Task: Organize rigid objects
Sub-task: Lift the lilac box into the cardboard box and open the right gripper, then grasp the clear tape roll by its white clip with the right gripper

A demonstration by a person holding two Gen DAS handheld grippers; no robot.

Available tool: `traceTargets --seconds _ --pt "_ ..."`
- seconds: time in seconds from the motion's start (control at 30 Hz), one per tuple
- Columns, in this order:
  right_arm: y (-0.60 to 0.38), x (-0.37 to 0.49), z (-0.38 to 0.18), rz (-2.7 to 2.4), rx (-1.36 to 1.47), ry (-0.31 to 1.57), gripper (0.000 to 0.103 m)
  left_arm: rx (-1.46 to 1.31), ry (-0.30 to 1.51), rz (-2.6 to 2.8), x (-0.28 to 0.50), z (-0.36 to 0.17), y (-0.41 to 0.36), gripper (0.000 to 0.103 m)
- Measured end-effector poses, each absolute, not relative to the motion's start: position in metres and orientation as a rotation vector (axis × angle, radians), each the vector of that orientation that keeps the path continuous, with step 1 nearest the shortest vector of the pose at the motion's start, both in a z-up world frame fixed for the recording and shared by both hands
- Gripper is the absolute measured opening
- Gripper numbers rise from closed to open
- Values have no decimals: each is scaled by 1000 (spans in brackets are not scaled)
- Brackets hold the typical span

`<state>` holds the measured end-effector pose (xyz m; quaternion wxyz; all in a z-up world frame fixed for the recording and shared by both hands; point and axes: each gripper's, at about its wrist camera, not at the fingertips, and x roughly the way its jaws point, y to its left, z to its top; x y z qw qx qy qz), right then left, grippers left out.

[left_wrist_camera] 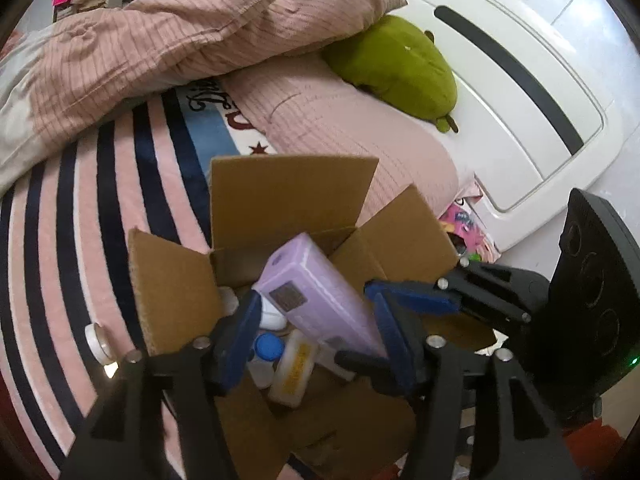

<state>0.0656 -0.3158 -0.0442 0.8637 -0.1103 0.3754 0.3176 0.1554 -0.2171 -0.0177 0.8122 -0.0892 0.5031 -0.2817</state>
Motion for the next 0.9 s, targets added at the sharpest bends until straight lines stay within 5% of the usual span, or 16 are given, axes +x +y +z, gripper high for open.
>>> traceTargets --seconds 0.27,0.43,0.7,0.77,0.9 --pt "-307 54 -43 658 -298 758 85 -148 1024 -552 140 -6 -200 63" --pt "-297 46 -36 666 -325 731 99 -166 954 -487 121 11 -161 64" --pt "-246 23 -17 769 -310 611 103 -189 876 -319 80 19 -76 64" --pt "-227 21 -15 812 -301 603 103 -207 857 -285 68 16 -52 76" --pt "-181 12 -20 895 -319 612 103 -250 829 -210 43 7 -7 78"
